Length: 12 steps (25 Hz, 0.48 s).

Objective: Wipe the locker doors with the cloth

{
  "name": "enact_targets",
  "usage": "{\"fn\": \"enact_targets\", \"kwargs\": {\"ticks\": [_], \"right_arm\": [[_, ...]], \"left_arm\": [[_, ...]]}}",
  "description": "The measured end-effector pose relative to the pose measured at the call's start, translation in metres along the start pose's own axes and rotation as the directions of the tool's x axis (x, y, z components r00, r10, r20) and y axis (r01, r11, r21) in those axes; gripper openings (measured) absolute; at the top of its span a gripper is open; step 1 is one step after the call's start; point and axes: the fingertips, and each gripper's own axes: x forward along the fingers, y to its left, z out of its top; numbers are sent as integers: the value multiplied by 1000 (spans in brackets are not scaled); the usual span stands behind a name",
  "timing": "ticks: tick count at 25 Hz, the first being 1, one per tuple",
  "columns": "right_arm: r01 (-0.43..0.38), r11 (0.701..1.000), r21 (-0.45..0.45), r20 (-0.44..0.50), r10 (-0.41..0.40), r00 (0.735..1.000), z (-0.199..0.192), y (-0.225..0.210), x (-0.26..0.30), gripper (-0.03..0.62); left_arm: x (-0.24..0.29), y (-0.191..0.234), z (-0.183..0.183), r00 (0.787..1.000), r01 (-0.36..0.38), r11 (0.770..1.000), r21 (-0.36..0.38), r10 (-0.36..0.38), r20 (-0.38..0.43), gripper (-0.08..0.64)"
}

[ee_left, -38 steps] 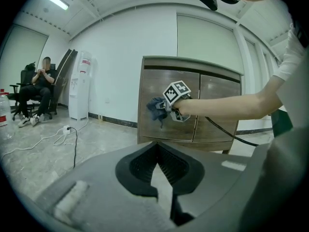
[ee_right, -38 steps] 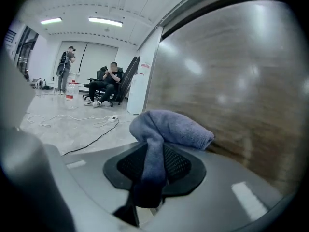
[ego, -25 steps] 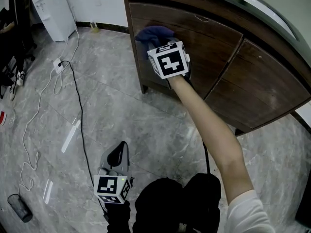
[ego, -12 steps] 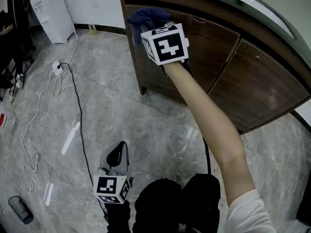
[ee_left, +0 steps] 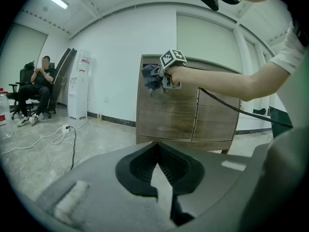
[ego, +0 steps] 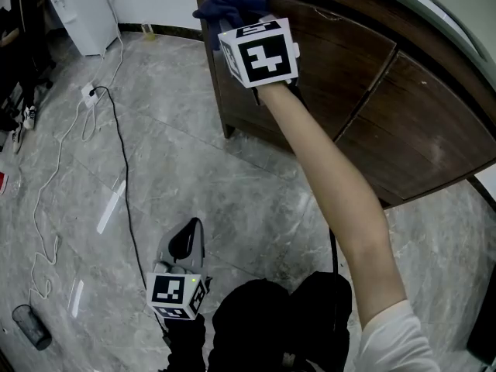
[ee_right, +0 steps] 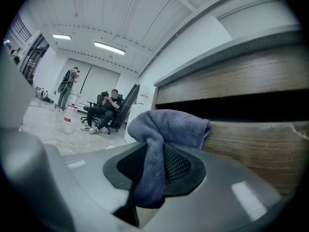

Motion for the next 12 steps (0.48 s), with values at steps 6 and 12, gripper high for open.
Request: {"fn": "enact_targets", "kwargs": {"ticks": [6,12], "right_arm": [[-22,1000,-15,-46,21,999,-43,13,16,103],[-62,998,-7,-121,60,991,-95,38,25,103]], "left_arm": [[4,3,-4,1000,-2,1000,-7,2,-11,0],[6,8,-6,1000,-6,1000,-10,6,-14,0]]}}
